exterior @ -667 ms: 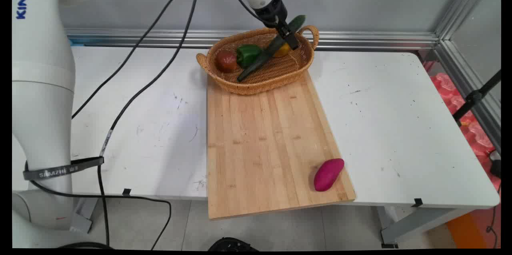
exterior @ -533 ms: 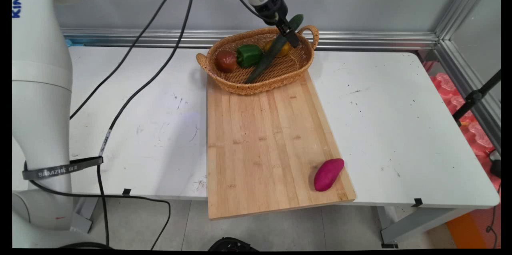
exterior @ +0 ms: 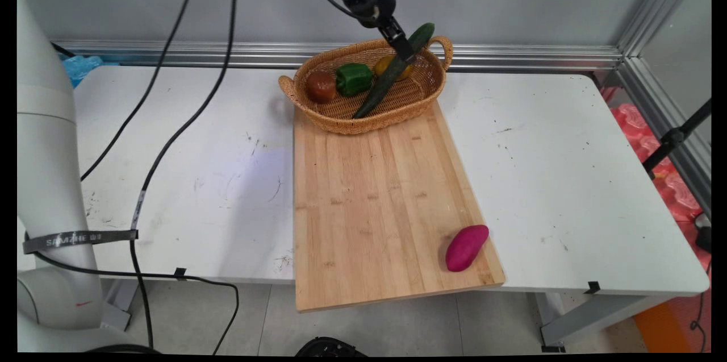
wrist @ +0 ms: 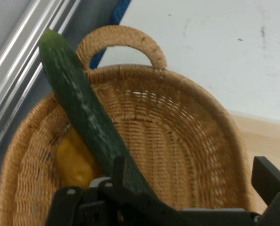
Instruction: Pick up the cucumber from the vegetable basket
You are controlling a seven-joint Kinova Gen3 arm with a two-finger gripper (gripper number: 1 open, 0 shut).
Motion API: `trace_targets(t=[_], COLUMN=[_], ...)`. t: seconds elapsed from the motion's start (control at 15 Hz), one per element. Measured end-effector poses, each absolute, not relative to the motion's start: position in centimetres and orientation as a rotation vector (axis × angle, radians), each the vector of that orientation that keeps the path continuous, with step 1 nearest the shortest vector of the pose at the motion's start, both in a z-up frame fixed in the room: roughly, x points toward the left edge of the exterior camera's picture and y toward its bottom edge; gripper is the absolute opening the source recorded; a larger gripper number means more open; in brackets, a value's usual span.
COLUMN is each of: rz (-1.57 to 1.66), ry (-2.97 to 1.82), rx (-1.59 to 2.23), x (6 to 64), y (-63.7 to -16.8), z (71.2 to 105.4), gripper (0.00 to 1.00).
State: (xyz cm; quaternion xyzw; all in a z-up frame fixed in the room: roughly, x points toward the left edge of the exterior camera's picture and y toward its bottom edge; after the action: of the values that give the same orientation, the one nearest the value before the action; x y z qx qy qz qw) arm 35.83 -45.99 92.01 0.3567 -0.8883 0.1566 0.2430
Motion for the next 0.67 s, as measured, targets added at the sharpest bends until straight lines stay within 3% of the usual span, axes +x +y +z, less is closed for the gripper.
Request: trace_targets(t=[0.67], rz=[0.385], ry=[-2.498], rx=[0.896], x=[40.3], y=[-36.9], z=[95.5], gripper=[1.0])
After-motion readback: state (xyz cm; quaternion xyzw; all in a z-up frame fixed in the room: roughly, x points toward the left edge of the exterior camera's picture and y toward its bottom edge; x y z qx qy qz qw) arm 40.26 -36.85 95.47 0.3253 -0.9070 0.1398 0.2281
